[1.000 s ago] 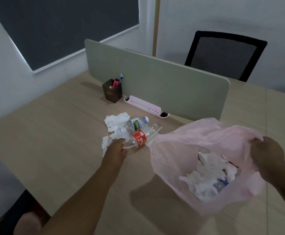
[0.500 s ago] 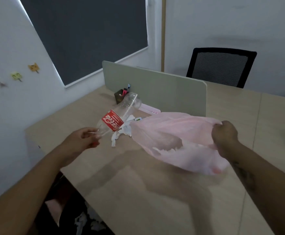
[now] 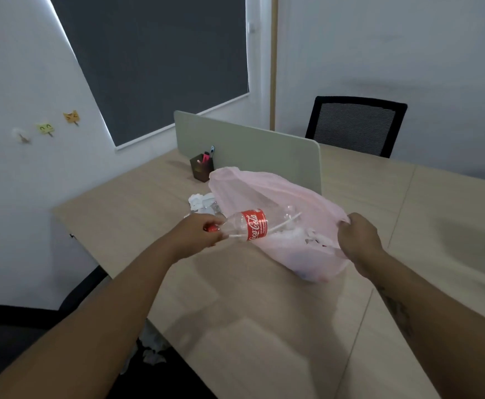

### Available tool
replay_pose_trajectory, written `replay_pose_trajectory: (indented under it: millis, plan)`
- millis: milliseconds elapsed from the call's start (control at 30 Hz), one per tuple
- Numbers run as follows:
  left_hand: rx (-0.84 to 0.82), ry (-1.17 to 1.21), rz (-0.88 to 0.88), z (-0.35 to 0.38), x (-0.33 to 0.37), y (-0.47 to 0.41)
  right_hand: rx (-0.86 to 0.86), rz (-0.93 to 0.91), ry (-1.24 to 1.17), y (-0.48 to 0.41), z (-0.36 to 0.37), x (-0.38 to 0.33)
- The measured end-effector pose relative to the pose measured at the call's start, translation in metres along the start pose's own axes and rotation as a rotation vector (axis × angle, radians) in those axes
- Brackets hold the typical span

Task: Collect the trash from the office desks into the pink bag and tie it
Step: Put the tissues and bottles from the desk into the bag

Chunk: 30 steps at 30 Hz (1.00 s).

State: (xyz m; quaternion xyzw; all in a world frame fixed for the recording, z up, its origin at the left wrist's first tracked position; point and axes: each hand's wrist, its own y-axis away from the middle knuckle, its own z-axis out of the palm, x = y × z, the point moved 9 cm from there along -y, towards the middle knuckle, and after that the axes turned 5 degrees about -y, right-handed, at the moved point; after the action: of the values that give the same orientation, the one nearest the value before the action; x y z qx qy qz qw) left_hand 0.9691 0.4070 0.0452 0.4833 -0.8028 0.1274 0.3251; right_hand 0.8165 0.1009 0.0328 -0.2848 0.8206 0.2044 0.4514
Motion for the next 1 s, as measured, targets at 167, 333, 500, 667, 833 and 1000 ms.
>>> replay_pose_trajectory:
  millis: [167, 333, 500, 667, 833, 1000]
  plan:
    - [-0.003, -0.215, 0.081, 0.022, 0.031, -0.021, -0.042, -0.021, -0.002, 0.002, -0.004, 0.008]
    - [0.148, -0.12, 0.179, 0.044, 0.053, -0.048, 0.001, -0.078, 0.013, -0.011, -0.01, 0.001]
    - [0.823, -0.332, 0.209, -0.018, 0.016, -0.051, 0.111, -0.062, 0.022, -0.037, -0.018, 0.01]
    - [0.782, -0.128, -0.191, -0.029, -0.117, -0.101, 0.267, -0.083, 0.101, -0.078, -0.018, 0.0]
    - [0.197, -0.346, -0.424, 0.03, -0.196, -0.172, 0.309, 0.02, 0.202, -0.106, -0.002, -0.002]
    - [0.05, -0.428, -0.356, 0.049, -0.208, -0.25, 0.288, 0.066, 0.262, -0.121, 0.03, 0.0]
